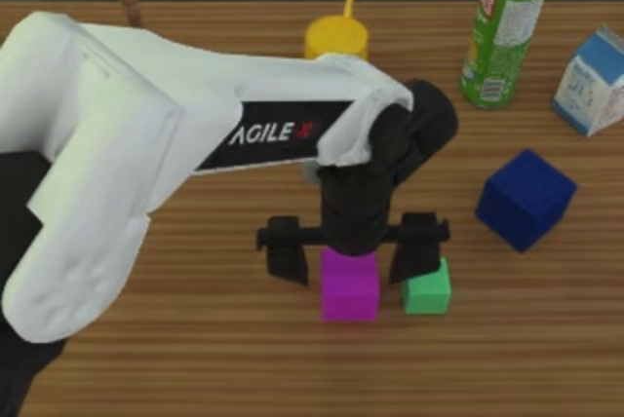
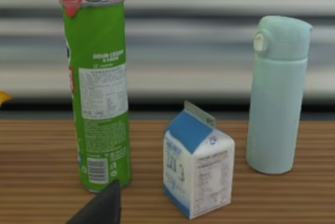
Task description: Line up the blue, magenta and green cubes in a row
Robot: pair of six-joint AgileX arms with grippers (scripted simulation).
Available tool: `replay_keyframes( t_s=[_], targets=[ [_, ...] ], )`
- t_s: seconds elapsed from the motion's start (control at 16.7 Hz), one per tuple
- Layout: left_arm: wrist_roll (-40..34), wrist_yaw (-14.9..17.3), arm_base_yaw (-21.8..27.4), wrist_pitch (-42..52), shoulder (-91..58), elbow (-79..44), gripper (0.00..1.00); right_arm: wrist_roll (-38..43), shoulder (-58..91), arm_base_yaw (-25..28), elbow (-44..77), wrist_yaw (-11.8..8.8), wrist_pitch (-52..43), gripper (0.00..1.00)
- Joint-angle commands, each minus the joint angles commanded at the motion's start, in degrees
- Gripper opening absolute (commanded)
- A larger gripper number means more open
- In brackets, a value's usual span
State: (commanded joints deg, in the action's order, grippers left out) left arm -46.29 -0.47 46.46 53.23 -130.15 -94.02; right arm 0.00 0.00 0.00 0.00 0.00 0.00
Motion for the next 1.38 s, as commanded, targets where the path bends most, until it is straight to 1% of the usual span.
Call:
replay_keyframes(
  t_s=[0.48, 0.78, 0.9, 1.2, 1.38],
  targets=[
    [-0.15, -0.06, -0.23, 1.00, 0.28, -0.82, 1.00, 0.00, 0.00, 0.00, 0.00, 0.00, 0.00, 1.00],
    [-0.21, -0.08, -0.76, 11.03, 3.38, -7.00, 1.00, 0.00, 0.00, 0.00, 0.00, 0.00, 0.00, 1.00],
    [-0.24, -0.05, -1.04, 13.24, 4.51, -8.66, 1.00, 0.00, 0.00, 0.00, 0.00, 0.00, 0.00, 1.00],
    [-0.23, -0.05, -0.76, 13.30, 4.45, -8.70, 1.00, 0.00, 0.00, 0.00, 0.00, 0.00, 0.00, 1.00],
    [0.23, -0.29, -2.78, 11.06, 7.97, -5.56, 1.00, -0.86, 3.29, 0.69, 3.25, -0.15, -2.11, 1.00]
  ],
)
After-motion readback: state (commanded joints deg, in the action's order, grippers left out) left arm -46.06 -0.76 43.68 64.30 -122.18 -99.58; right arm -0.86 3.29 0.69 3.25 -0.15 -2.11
